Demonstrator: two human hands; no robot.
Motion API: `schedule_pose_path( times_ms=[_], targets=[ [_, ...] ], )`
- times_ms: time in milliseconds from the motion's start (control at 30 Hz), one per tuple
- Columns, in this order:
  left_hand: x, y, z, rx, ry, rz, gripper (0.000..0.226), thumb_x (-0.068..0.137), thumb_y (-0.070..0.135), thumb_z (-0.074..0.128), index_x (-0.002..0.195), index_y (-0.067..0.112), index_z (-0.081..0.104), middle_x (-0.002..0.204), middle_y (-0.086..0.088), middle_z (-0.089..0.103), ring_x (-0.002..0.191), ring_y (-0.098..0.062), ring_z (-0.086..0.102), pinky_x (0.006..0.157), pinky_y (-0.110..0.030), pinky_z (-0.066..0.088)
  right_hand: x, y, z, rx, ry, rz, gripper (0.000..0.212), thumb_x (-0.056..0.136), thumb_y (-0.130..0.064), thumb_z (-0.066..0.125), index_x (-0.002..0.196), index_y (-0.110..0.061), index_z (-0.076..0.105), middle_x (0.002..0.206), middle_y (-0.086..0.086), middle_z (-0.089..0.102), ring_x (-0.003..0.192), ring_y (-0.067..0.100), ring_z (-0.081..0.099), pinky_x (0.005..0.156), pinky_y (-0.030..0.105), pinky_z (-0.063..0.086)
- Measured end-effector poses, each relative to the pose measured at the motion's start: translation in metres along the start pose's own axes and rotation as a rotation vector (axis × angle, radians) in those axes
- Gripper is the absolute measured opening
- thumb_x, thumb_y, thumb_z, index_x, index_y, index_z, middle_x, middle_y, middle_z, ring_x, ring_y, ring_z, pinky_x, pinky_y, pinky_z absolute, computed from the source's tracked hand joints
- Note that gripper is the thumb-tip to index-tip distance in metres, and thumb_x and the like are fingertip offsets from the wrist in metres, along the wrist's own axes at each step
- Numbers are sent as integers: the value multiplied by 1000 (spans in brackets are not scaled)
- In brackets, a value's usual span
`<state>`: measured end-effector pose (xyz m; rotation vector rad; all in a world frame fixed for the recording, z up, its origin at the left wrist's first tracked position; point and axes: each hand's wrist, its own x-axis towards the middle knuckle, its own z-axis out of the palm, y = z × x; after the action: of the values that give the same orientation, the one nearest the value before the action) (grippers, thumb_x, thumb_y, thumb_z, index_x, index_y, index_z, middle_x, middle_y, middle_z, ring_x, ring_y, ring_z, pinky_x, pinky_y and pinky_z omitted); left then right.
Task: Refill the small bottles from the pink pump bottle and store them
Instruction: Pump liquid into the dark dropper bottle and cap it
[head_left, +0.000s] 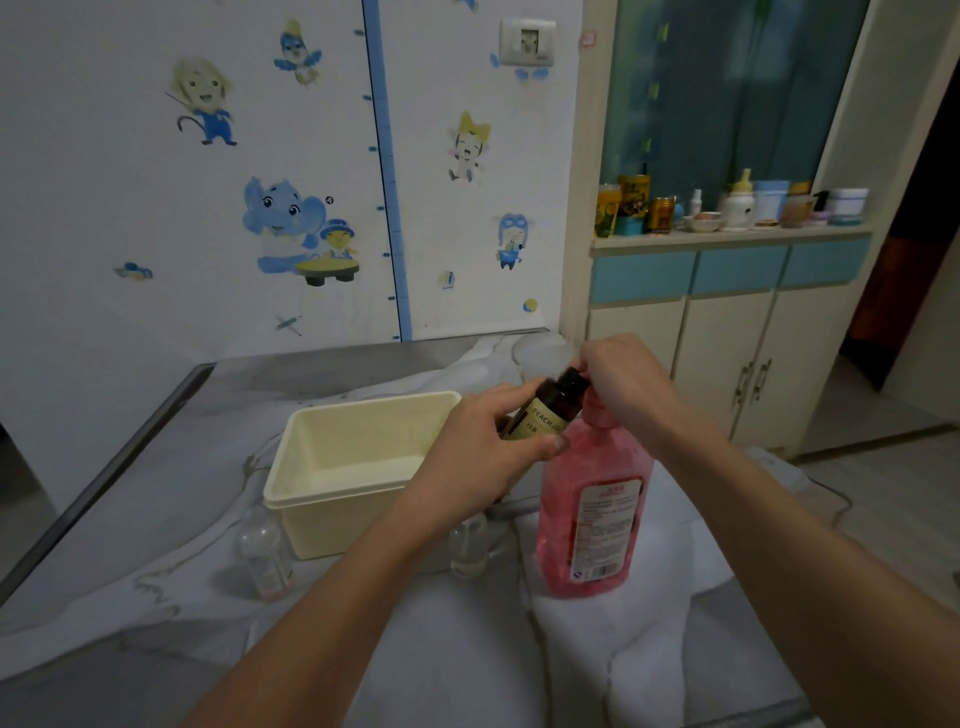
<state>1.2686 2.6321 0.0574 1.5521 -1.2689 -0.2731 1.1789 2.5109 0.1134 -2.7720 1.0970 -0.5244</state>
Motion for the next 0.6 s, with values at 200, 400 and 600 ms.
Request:
schedule_pose_path(
  times_ms=[200,400,600],
  targets=[
    [-3,3,2,-13,4,2,52,76,14,77,124,27,63,103,-3,67,90,-15,62,78,-24,50,1,0,1,-68,3,-17,22,78,-11,65,100,-10,66,91,6,68,90,23,61,70,26,44],
    [-2,11,-2,4,20,-4,51,77,18,77,124,31,62,103,-1,68,89,-19,64,76,-29,52,2,0,-5,-32,5,-40,18,78,-10,70,96,-7,68,86,8,69,80,20,65,79,31,56],
    [-9,16,4,-64,75,-1,46,77,16,77,118,32,64,100,7,69,88,-9,65,73,-21,53,-2,5,-11,375,-20,82,31,89,-11,43,105,7,62,68,1,57,58,13,53,52,25,43]
  ],
)
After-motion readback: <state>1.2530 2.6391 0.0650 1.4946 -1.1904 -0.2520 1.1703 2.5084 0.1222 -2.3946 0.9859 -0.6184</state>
